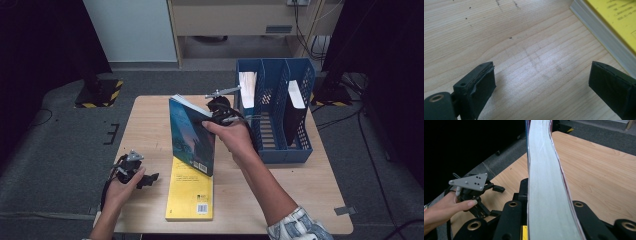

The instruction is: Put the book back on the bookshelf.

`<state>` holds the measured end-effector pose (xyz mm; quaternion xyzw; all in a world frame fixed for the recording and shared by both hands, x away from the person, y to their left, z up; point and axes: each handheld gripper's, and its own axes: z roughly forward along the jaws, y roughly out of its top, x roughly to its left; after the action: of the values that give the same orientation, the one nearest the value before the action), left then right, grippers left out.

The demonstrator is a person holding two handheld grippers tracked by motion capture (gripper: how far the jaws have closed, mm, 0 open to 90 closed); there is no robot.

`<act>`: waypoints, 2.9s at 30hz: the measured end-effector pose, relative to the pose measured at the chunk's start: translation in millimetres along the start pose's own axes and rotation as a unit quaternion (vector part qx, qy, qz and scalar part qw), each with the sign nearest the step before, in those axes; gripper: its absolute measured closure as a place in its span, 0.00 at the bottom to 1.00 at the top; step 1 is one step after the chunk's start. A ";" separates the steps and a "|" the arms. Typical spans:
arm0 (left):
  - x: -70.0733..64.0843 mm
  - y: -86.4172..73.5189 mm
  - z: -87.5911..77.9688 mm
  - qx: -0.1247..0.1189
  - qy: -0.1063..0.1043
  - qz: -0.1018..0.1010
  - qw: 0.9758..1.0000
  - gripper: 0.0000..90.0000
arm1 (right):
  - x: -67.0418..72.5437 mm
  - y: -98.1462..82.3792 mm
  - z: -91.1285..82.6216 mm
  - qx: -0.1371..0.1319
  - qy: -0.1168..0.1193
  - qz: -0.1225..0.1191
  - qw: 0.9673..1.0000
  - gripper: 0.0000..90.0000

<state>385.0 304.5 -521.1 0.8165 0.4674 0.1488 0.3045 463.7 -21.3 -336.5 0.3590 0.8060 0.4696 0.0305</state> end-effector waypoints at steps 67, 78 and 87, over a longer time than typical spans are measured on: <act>-4.8 -13.4 7.0 -0.027 0.017 0.014 0.999 0.00 | -36.7 -75.8 -119.9 -0.054 -0.014 0.090 0.994 0.82; -4.8 -13.6 7.0 -0.028 0.017 0.013 0.999 0.00 | -39.5 -86.1 -133.8 -0.059 -0.013 0.101 0.993 0.82; -4.6 -13.1 7.5 -0.029 0.016 0.014 0.999 0.00 | -39.3 -98.3 -158.8 -0.074 -0.016 0.111 0.991 0.82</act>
<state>377.8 302.8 -534.9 0.8116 0.4561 0.1797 0.3179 377.3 -191.6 -335.9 0.4510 0.7234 0.5226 0.0178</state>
